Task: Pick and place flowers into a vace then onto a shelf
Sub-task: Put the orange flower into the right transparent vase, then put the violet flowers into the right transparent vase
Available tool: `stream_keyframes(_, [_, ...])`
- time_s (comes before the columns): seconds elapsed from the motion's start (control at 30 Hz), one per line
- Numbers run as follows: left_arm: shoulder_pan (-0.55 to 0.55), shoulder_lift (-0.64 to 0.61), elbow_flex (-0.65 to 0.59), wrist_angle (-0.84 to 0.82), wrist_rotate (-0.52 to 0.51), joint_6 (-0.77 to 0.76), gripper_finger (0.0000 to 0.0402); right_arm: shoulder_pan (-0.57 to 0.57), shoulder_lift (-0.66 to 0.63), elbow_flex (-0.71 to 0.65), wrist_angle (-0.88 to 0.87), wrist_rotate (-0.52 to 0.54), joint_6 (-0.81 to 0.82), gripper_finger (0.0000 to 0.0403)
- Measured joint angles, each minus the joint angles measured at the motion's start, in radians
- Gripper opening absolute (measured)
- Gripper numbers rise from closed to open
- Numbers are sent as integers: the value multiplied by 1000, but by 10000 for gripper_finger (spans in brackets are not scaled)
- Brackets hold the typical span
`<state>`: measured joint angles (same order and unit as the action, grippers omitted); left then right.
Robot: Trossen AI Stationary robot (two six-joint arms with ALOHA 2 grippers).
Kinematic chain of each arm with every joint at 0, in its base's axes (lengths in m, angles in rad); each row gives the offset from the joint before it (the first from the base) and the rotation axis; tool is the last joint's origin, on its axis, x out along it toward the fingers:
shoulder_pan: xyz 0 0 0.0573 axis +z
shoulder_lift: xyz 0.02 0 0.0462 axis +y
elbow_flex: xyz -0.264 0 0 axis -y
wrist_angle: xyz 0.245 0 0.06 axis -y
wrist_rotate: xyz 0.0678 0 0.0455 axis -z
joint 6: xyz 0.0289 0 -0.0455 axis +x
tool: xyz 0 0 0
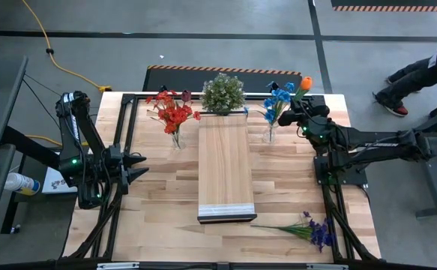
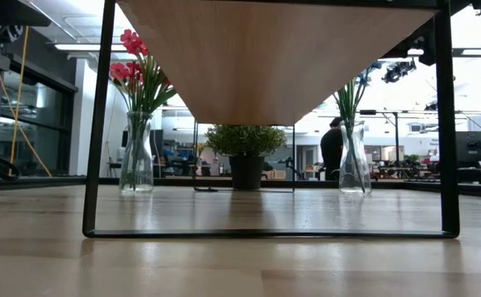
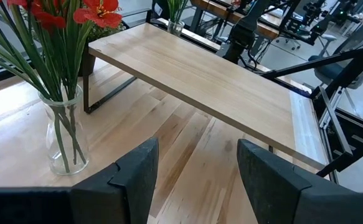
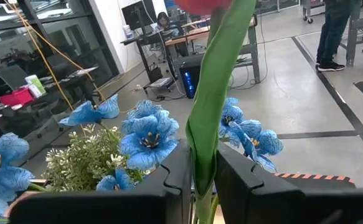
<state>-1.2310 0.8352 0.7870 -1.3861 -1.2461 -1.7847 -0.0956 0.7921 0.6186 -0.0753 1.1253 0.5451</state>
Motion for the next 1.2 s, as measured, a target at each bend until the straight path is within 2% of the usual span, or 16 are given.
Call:
stream_keyframes(0.6, [0, 0, 0, 0, 0, 0, 250, 0, 0, 0, -36, -50, 7, 103])
stream_keyframes(0.93, [0, 0, 0, 0, 0, 0, 250, 0, -7, 0, -38, -103, -13, 108])
stream_keyframes(1.2, [0, 0, 0, 0, 0, 0, 250, 0, -71, 0, -41, -172, -60, 108])
